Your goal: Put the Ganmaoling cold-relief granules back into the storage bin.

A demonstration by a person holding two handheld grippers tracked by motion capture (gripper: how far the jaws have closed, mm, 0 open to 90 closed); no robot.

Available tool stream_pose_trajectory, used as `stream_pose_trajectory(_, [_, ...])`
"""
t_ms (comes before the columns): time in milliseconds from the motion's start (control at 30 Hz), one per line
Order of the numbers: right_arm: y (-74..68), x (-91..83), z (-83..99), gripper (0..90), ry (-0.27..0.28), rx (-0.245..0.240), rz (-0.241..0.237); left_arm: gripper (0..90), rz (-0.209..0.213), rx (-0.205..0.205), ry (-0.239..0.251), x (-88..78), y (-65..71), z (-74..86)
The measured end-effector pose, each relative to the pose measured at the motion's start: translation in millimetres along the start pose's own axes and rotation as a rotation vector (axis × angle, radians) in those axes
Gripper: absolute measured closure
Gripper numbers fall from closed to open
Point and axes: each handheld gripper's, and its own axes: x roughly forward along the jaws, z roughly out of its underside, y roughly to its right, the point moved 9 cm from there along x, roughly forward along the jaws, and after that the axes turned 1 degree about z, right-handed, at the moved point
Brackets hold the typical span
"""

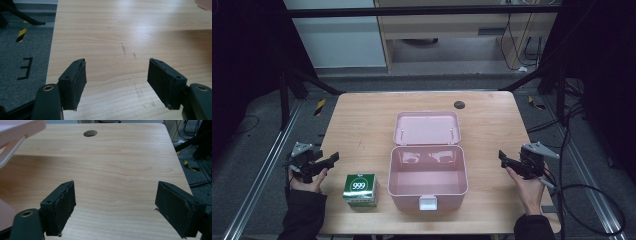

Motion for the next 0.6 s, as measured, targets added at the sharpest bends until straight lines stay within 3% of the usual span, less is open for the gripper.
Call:
stream_pose_trajectory(233, [1.7, -3.6, 2.4, 16.6, -0.006, -0.044, 0.008, 29.0, 0.071, 0.048, 0.001, -6.9, 12.8, -6.6])
stream_pose_trajectory(367, [-2.6, -1.2, 7.3, 16.3, -0.038, -0.07, -0.01, 26.8, 0.128, 0.087, -0.033, -6.6, 24.0, -7.2])
stream_pose_trajectory(433, [-2.7, -0.9, 8.1, 16.2, -0.042, -0.074, -0.007, 26.0, 0.136, 0.095, -0.038, -6.8, 25.7, -7.0])
stream_pose_trajectory(600, [-2.8, 0.4, 10.0, 15.1, -0.049, -0.096, -0.004, 23.3, 0.179, 0.158, -0.047, -9.3, 37.9, -9.8])
